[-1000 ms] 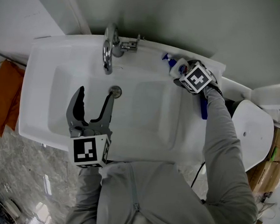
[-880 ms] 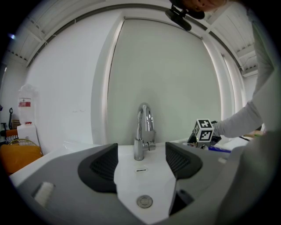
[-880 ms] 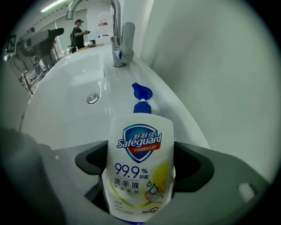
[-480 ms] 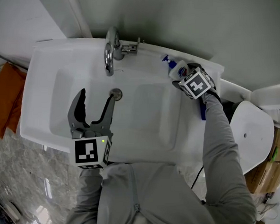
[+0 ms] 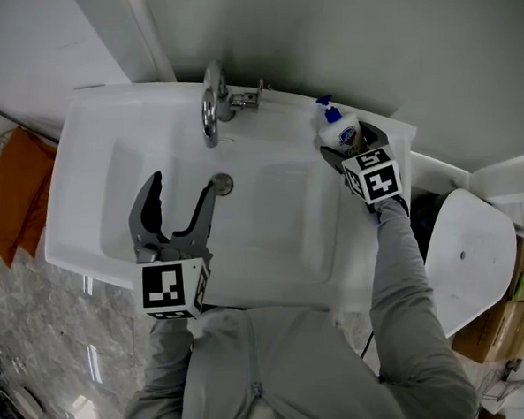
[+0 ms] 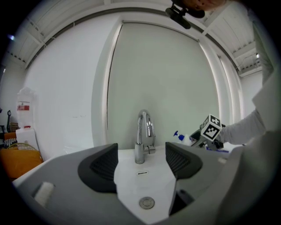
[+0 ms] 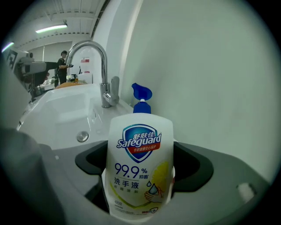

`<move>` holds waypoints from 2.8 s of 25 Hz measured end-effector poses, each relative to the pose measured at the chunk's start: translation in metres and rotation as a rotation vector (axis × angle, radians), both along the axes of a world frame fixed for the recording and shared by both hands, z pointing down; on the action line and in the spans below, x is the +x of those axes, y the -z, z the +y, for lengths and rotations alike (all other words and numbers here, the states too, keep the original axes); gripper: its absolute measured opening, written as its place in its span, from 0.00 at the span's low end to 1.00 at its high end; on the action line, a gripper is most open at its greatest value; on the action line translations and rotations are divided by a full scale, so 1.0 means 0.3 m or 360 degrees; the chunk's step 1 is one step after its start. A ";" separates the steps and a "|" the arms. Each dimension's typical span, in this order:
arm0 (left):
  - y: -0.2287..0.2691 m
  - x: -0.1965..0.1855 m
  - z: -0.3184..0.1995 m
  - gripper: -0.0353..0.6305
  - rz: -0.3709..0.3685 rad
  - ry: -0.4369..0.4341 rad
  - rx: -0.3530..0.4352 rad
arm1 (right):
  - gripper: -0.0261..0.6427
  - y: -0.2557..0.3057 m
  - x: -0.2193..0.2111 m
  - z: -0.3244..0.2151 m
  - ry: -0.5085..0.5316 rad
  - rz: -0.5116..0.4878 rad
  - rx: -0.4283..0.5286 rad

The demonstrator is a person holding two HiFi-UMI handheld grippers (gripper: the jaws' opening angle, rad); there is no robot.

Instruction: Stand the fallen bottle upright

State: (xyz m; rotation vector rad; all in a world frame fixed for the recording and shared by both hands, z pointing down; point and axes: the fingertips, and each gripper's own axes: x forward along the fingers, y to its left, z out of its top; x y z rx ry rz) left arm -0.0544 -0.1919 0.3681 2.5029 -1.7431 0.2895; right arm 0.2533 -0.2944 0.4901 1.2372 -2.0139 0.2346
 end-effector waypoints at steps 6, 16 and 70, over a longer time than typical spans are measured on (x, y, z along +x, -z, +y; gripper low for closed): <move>0.028 -0.025 0.016 0.61 -0.0034 -0.0015 0.0022 | 0.68 0.113 -0.018 -0.003 -0.0132 -0.0170 0.0270; 0.052 -0.112 0.050 0.61 -0.0076 0.0028 0.0007 | 0.68 0.307 -0.130 -0.075 -0.0372 -0.0588 0.0793; -0.048 -0.224 -0.009 0.61 -0.0188 0.0000 -0.0173 | 0.68 0.136 -0.249 -0.149 -0.0755 -0.0501 0.1147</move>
